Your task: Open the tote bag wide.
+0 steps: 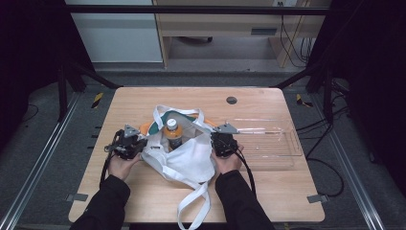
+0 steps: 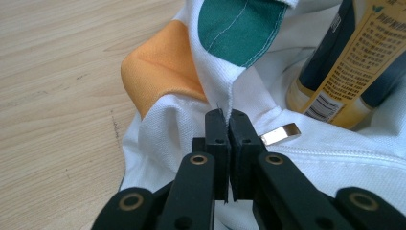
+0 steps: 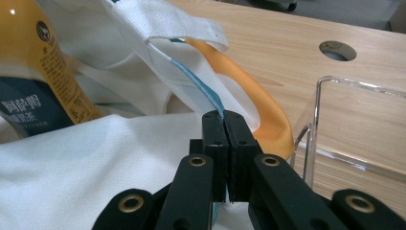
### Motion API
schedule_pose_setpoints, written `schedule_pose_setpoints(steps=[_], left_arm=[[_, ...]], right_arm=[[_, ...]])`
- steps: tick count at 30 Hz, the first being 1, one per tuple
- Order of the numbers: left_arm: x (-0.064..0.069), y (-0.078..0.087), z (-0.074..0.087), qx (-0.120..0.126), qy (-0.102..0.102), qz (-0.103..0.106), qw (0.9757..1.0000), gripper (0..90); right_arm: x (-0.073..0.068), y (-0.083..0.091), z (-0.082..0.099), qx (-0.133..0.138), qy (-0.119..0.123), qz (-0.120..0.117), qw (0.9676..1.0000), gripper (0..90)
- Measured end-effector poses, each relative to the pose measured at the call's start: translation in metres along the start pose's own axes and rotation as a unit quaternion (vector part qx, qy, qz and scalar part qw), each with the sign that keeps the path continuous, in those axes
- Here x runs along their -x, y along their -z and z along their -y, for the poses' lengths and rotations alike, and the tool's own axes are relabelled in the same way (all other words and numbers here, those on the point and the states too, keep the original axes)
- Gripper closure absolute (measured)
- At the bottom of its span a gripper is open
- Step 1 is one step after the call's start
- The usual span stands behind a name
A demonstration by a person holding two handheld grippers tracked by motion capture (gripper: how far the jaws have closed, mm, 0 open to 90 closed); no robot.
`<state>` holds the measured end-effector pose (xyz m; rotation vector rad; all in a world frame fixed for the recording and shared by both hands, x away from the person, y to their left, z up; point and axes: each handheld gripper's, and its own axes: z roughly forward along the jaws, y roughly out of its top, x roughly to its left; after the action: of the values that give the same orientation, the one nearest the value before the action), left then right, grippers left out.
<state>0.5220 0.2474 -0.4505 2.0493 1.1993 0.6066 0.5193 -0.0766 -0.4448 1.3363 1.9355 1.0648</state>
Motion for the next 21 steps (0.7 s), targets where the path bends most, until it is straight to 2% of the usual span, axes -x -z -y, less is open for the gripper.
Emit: schedule_pose_setpoints(steps=[4,8,11,15,21], left_arm=[[0.001,0.001,0.0,0.003,-0.001,0.0,1.0,83.6],[0.002,0.005,-0.001,0.013,0.003,0.004,0.9999,78.5],[0.003,0.01,-0.002,0.025,0.009,0.007,0.9996,73.8],[0.004,0.019,-0.004,0.046,0.014,0.011,0.9988,68.8],[0.006,0.035,-0.005,0.075,0.018,0.022,0.9968,63.2]], right_arm=[[0.002,-0.001,0.002,0.001,-0.002,-0.006,1.0,88.2],[0.004,0.0,0.001,0.004,0.005,-0.021,0.9998,85.7],[0.005,0.006,0.0,0.027,0.008,-0.039,0.9988,81.8],[0.005,0.018,-0.004,0.063,0.013,-0.062,0.996,76.5],[0.007,0.037,-0.006,0.087,0.023,-0.085,0.9923,67.5]])
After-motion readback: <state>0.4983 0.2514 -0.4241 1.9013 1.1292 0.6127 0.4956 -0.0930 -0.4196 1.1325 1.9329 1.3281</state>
